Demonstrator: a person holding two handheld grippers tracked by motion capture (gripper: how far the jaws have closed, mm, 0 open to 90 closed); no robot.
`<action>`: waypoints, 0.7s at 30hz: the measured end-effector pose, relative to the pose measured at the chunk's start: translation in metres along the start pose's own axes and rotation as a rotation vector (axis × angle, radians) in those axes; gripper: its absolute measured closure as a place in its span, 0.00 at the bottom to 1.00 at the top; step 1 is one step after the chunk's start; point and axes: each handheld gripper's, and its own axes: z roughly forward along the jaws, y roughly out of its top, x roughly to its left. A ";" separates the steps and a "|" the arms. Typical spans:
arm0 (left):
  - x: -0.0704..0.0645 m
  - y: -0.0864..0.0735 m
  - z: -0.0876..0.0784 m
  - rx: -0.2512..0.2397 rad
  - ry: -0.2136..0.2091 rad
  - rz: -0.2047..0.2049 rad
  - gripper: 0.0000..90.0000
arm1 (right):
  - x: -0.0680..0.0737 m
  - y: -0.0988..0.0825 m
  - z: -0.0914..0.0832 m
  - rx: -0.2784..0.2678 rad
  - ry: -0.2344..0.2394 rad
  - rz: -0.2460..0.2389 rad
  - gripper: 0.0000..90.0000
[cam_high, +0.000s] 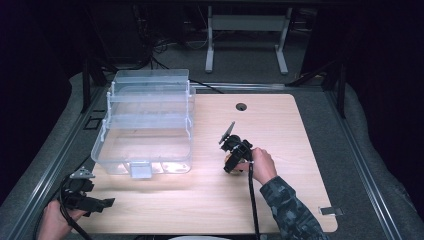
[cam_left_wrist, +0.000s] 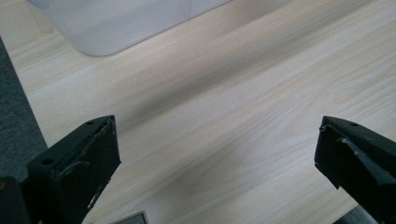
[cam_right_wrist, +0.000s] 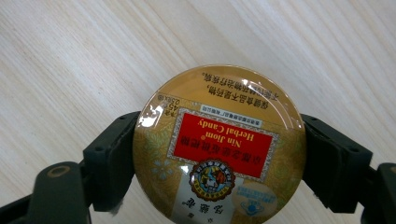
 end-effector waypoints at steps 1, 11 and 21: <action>0.001 0.000 0.000 0.001 0.000 0.000 0.00 | -0.001 -0.001 -0.001 0.002 0.000 0.003 0.22; 0.003 -0.004 -0.001 -0.002 0.002 -0.010 0.00 | -0.016 -0.026 -0.011 -0.001 -0.025 0.056 0.22; 0.003 -0.002 0.000 0.004 -0.002 -0.010 0.00 | -0.035 -0.061 -0.016 0.015 -0.053 0.117 0.22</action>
